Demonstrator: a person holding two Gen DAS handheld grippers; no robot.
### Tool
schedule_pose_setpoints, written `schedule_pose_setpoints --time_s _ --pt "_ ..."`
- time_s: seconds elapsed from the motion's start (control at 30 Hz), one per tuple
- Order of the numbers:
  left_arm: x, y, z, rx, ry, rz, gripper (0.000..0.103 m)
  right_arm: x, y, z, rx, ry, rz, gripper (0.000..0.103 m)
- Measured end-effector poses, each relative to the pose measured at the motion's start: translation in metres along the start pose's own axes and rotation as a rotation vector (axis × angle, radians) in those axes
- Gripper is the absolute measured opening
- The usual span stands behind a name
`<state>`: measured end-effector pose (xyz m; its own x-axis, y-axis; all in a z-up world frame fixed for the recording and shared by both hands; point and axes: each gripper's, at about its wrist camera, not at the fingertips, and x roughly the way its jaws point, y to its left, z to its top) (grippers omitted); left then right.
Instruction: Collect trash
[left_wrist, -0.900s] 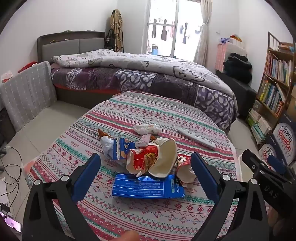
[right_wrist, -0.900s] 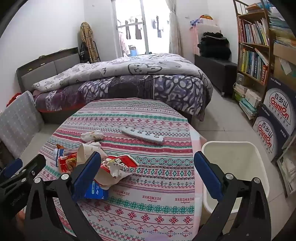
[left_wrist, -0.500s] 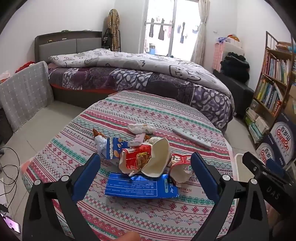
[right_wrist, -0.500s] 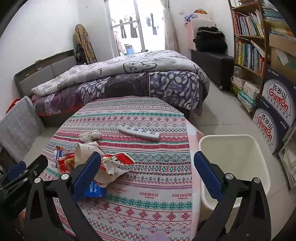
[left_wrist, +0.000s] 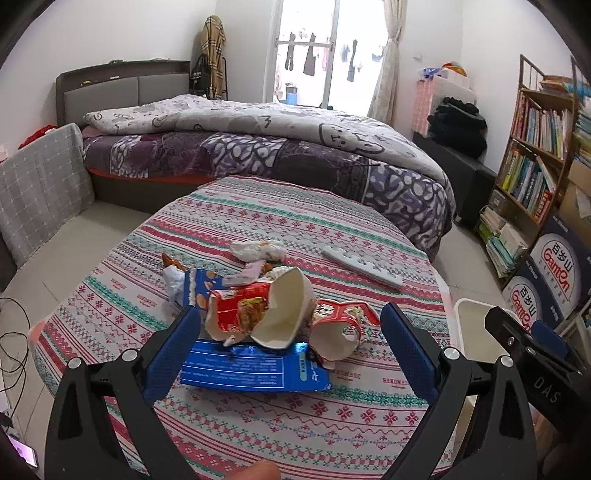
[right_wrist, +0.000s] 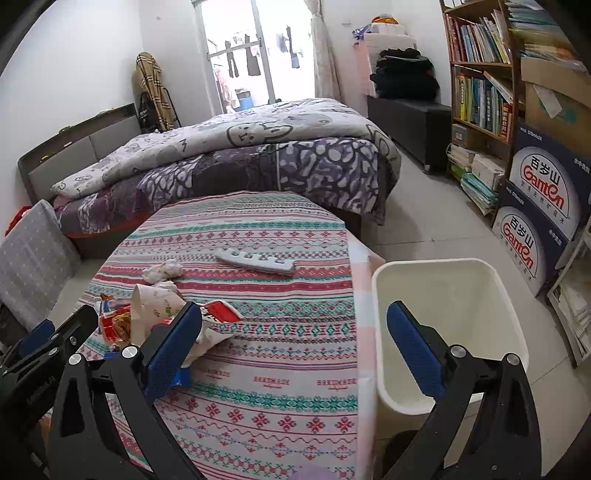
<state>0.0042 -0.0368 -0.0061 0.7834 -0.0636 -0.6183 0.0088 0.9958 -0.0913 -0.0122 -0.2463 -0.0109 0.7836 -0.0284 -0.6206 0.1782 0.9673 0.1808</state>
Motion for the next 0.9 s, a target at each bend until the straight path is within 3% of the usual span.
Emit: schedule_pose_setpoints --time_s 0.9 --pt "0.009 -0.029 -0.009 0.045 0.027 -0.03 0.095 0.002 -0.034 -0.009 0.051 0.022 -0.013 0.096"
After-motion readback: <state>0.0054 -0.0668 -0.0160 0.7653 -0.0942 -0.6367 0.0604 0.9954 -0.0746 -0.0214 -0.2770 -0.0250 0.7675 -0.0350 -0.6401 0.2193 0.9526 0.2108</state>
